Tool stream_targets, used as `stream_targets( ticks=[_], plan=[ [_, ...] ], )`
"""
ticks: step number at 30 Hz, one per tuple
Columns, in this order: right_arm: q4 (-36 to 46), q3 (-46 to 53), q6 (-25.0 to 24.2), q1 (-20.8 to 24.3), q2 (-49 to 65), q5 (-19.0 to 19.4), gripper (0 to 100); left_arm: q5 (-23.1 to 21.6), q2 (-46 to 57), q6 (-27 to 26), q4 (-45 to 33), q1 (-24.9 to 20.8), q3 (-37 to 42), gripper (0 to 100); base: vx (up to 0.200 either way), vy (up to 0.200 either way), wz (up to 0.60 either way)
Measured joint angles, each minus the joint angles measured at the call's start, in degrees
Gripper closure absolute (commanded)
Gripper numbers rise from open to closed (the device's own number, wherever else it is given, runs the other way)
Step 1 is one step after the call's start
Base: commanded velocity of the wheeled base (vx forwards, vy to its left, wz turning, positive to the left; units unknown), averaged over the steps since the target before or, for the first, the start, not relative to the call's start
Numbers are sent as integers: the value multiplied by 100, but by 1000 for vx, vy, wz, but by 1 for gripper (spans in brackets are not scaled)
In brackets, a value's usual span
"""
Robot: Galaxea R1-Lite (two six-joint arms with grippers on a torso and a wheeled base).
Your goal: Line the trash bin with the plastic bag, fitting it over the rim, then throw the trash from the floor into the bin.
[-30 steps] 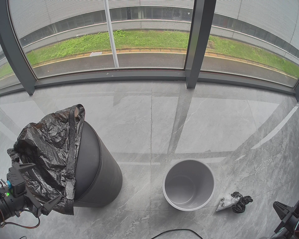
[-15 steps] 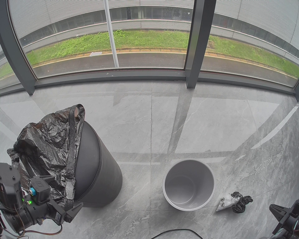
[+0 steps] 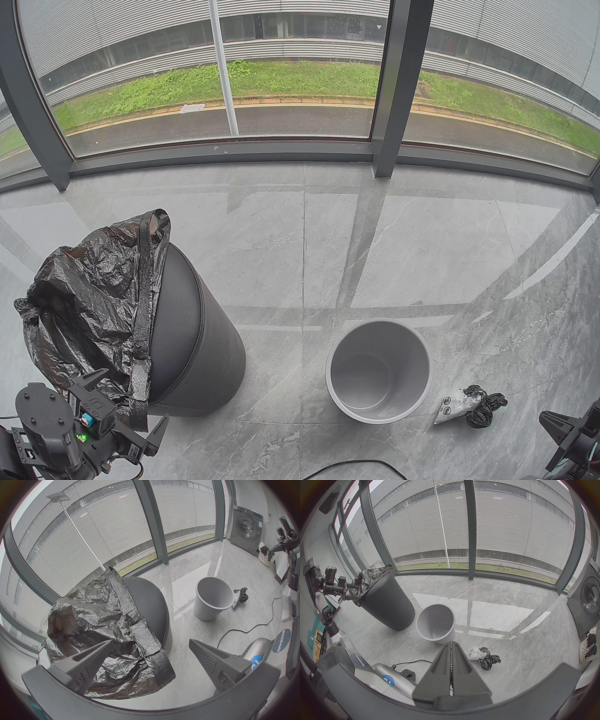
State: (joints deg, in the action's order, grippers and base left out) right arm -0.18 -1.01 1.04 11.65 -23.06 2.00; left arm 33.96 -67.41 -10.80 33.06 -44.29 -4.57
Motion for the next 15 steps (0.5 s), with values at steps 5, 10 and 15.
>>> stream_targets(
  ticks=[5, 10, 15],
  plan=[
    [2, 0, -2, 0, -28, -1, 100, 273, -265, 240, 112, 5, 118, 0, 0, 0, 0],
    [0, 0, -2, 0, -24, 0, 100, 277, -301, 344, 106, 28, 300, 0, 0, 0, 0],
    [2, 0, 0, 2, -28, -1, 100, -28, -240, 394, 107, 63, 341, 0, 0, 0, 0]
  ],
)
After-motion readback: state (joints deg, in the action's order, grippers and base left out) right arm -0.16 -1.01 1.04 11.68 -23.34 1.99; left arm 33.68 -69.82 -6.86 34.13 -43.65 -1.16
